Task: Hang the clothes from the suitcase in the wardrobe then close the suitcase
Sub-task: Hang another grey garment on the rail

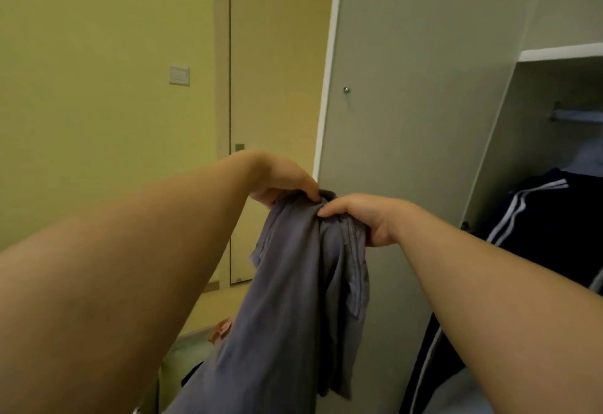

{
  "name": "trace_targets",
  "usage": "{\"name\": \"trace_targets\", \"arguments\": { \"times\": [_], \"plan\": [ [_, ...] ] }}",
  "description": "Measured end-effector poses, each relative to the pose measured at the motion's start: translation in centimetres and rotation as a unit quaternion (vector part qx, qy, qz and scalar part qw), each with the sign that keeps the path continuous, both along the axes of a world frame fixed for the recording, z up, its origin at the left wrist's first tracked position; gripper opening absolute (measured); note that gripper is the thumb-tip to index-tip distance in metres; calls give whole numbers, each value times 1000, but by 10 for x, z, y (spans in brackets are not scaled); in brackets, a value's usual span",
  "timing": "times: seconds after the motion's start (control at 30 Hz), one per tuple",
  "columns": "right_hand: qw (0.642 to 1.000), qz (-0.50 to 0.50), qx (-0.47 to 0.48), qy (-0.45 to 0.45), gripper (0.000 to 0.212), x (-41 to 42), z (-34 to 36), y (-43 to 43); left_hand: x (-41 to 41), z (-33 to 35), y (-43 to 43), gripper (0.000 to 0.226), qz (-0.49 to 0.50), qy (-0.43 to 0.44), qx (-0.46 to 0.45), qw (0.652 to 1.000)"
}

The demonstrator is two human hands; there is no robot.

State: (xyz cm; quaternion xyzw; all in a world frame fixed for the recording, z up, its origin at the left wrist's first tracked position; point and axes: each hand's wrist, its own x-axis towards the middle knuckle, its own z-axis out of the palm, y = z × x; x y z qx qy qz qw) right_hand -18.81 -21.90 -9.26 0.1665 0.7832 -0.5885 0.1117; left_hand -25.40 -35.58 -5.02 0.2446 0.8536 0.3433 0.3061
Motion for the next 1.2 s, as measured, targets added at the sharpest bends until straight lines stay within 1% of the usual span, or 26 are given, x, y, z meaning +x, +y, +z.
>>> {"name": "trace_targets", "arguments": {
  "times": [0.17, 0.23, 0.3, 0.33, 0.4, 0.43, 0.47, 0.5, 0.53, 0.6, 0.63, 0.7, 0.73, 0.77, 0.8, 0.83, 0.87, 0.9, 0.93, 0.97, 1.0, 1.03, 1.07, 1.13, 1.17, 1.2],
  "plan": [
    [997, -78, -1, 12, 15, 55, 7, 47, 36, 6, 58, 31, -24, 143, -54, 988],
    [991, -129, -3, 22, 18, 79, 10, 72, 55, 8, 88, 33, -19, 156, -52, 986],
    [982, -184, -9, 28, 20, 100, 13, 94, 76, 8, 115, 21, -1, 134, 4, 991],
    [976, -212, -15, 38, 22, 108, 13, 105, 86, 7, 127, 21, 14, 100, 39, 994],
    [958, -274, -11, 78, 25, 128, 14, 128, 110, 5, 159, 27, 15, -22, 106, 994],
    [952, -291, 6, 100, 23, 136, 15, 135, 119, 3, 171, 34, 2, -72, 124, 990],
    [947, -298, 31, 116, 19, 143, 16, 141, 127, 0, 187, 43, -24, -101, 127, 986],
    [945, -297, 50, 125, 17, 149, 16, 145, 134, -2, 201, 50, -52, -106, 116, 986],
    [945, -297, 55, 127, 20, 157, 18, 150, 140, -5, 216, 50, -79, -98, 108, 986],
    [949, -293, 25, 116, 23, 176, 22, 164, 149, -8, 243, 34, -117, -72, 114, 984],
    [951, -289, 1, 108, 20, 186, 24, 172, 151, -10, 253, 24, -129, -64, 128, 981],
    [941, -321, -8, 108, 10, 209, 28, 189, 156, -8, 272, 10, -164, -55, 156, 973],
    [927, -356, 11, 119, 8, 218, 30, 197, 158, -7, 279, 10, -179, -49, 172, 967],
    [910, -391, 51, 131, 11, 224, 31, 203, 159, -5, 284, 7, -197, -44, 187, 961],
    [890, -422, 99, 141, 19, 229, 32, 209, 163, -3, 291, 1, -222, -39, 203, 953],
    [878, -434, 141, 144, 31, 232, 32, 214, 165, -1, 295, 8, -246, -33, 213, 945],
    [876, -428, 169, 144, 42, 234, 33, 219, 166, 2, 300, 13, -275, -26, 217, 936],
    [879, -414, 190, 141, 47, 236, 33, 222, 167, 4, 305, 14, -305, -19, 215, 928],
    [884, -399, 203, 132, 45, 238, 34, 226, 167, 8, 311, 16, -334, -9, 215, 918],
    [892, -383, 211, 113, 37, 239, 34, 227, 167, 11, 314, 17, -352, -2, 217, 911],
    [896, -375, 222, 90, 27, 240, 35, 228, 167, 13, 316, 19, -365, 12, 220, 904],
    [891, -378, 241, 68, 16, 239, 34, 229, 166, 17, 318, 19, -376, 55, 214, 900],
    [880, -387, 270, 55, 11, 238, 34, 230, 164, 21, 322, 19, -386, 128, 197, 892],
    [854, -411, 315, 51, 21, 237, 32, 234, 161, 24, 329, 22, -376, 307, 150, 861],
    [843, -427, 323, 57, 29, 237, 32, 236, 159, 24, 332, 25, -361, 363, 135, 848],
    [832, -438, 335, 61, 34, 238, 32, 238, 154, 21, 335, 25, -347, 389, 119, 845]
  ]
}}
